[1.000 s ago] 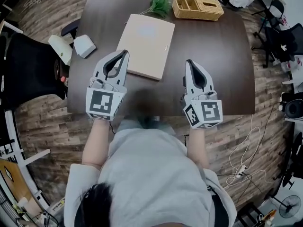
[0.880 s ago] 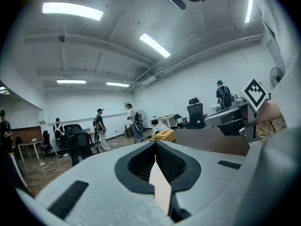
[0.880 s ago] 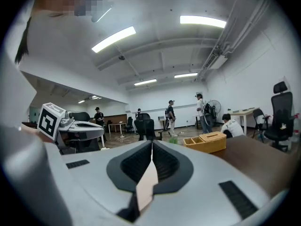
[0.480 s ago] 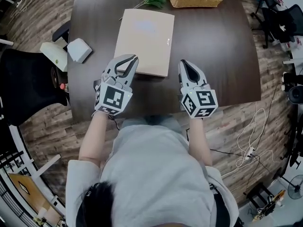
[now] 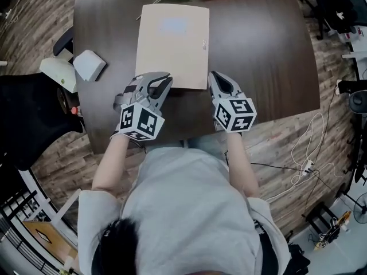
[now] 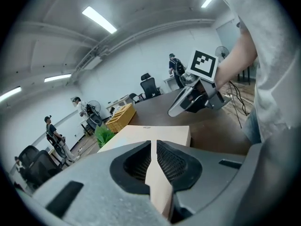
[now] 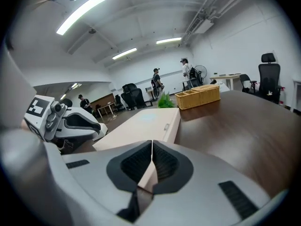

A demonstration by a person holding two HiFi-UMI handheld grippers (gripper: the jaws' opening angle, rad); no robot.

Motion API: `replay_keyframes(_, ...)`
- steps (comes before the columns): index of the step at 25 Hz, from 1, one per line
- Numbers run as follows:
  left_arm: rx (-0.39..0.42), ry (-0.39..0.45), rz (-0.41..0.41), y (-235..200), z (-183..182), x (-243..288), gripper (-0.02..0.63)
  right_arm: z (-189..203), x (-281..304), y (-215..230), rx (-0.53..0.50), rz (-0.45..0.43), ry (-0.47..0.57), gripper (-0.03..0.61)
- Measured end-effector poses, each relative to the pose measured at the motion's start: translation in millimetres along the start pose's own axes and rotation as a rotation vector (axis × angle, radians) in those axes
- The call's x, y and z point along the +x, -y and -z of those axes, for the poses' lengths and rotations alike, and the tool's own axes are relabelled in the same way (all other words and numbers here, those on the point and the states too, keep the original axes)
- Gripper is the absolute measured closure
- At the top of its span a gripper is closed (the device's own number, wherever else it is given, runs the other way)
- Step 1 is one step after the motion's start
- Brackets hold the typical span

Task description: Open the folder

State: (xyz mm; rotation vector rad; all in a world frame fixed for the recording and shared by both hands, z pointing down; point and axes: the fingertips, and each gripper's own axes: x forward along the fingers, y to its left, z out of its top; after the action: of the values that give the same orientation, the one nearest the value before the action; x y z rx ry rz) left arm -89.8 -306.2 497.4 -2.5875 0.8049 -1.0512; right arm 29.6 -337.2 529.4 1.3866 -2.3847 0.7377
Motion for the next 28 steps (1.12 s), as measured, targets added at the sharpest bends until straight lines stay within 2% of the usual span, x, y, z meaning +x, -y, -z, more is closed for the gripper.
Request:
replay_keyframes(4,0.059,-0.019,0.033,4.6,8.2,4.2,0.600,18.5,16.1,3.7,0.007,0.023,-0.074,0.566)
replay_keyframes(8,0.109,-0.043,0.087,11.8,19.2,8.6,0.539,28.4,25.6,5.1,0.004,0.038,-0.119,0.566)
replay_keyframes(17,0.294,-0.087,0.180,33.8,38.1,9.6,0.502,32.6,28.6,4.5,-0.006,0.060,-0.139,0.566)
replay_keyframes(20,0.355,-0.117,0.182,37.4,43.3,11.9,0.500,32.6,28.0,4.8,-0.006,0.065,-0.140,0.566)
replay_keyframes(28,0.436,-0.181,0.137,32.7,54.4,17.1,0.500,32.5,29.6,3.3,-0.015,0.074,-0.148,0.566)
